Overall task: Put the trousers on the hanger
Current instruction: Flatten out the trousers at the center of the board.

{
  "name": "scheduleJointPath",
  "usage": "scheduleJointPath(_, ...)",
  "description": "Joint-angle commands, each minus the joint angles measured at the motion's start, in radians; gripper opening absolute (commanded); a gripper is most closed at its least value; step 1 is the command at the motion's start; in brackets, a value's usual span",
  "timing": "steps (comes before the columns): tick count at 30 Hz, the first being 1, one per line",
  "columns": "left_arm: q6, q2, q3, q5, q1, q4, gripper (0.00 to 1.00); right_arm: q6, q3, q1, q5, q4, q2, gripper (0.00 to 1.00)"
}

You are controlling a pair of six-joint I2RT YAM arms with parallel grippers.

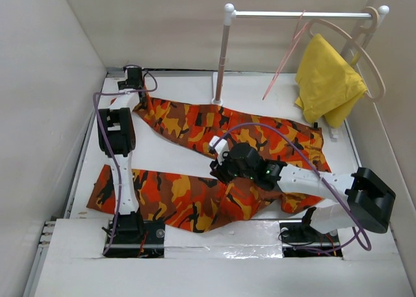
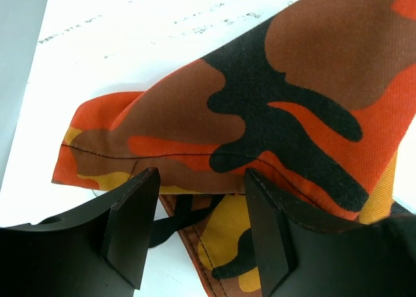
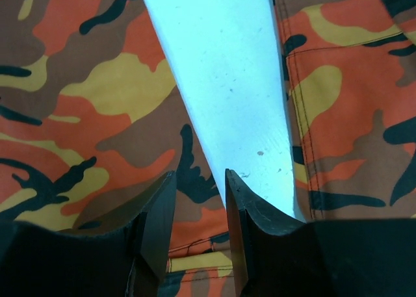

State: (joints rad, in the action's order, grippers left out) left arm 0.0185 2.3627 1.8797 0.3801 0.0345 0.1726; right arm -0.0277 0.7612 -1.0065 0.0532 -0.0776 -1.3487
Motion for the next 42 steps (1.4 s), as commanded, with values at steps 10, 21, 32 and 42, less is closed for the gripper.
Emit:
scheduleJointPath(10, -0.005, -0.033, 0.004, -0.046, 0.008, 0.083, 0.24, 0.005, -0.017, 0.0, 0.025, -0.079, -0.006, 0.41)
scheduleJointPath(21, 0.239, -0.285, -0.218, -0.058, 0.154, 0.031, 0.0, -0.009, -0.074, 0.028, 0.02, -0.056, 0.086, 0.41)
scheduleJointPath(32, 0.297, -0.399, -0.292, 0.023, 0.209, 0.139, 0.0, 0.012, -0.091, 0.039, -0.049, -0.022, 0.148, 0.33)
scheduleJointPath(42, 0.376, -0.424, -0.26, 0.036, 0.214, 0.143, 0.27, 0.025, -0.128, 0.039, -0.104, 0.027, 0.244, 0.29)
